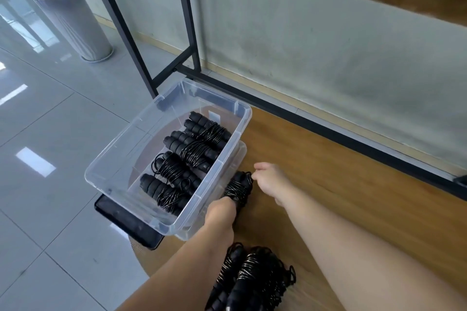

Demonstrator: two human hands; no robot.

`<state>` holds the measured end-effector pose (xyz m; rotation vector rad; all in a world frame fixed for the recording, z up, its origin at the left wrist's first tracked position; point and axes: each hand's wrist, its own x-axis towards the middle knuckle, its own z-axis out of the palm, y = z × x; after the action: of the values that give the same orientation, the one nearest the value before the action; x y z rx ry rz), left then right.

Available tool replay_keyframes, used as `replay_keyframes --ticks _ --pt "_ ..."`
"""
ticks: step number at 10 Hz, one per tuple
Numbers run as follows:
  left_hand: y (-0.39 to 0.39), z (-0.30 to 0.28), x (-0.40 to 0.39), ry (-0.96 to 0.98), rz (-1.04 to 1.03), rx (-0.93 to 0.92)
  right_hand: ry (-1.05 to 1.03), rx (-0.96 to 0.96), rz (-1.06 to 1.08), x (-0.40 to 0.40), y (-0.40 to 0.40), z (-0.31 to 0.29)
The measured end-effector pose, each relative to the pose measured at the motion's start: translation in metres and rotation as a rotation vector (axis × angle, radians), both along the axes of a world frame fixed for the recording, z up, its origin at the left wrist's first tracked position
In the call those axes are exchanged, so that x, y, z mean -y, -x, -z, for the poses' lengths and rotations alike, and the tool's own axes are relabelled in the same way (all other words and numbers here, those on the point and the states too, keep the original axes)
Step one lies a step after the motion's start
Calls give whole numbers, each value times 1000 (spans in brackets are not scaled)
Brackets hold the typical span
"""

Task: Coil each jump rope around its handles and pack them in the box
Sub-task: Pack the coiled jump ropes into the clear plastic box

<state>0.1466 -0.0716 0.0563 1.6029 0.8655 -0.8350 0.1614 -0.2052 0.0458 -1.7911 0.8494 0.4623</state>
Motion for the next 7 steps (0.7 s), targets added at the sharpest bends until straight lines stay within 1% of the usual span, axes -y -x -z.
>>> replay_keyframes --ticks 1,2,3,4,5,6,7 --pt "-8 -12 -2 -60 28 -47 62 -36 -171 -4 -15 6" --pt "-15 -6 -4 -53 52 -81 103 -84 -294 -6 -26 14" --pt "-19 0 -3 -71 28 -116 92 -133 -338 -7 -29 25" --pt "-24 2 -4 -17 25 -120 79 -157 -333 -5 -31 36" --pt "-28 17 -5 49 -11 -166 64 -164 -327 -6 -32 41" --pt "-31 25 1 47 -33 -155 62 -150 -292 -3 -32 42" --pt "-28 33 7 31 -59 -103 54 -121 -209 9 -28 40"
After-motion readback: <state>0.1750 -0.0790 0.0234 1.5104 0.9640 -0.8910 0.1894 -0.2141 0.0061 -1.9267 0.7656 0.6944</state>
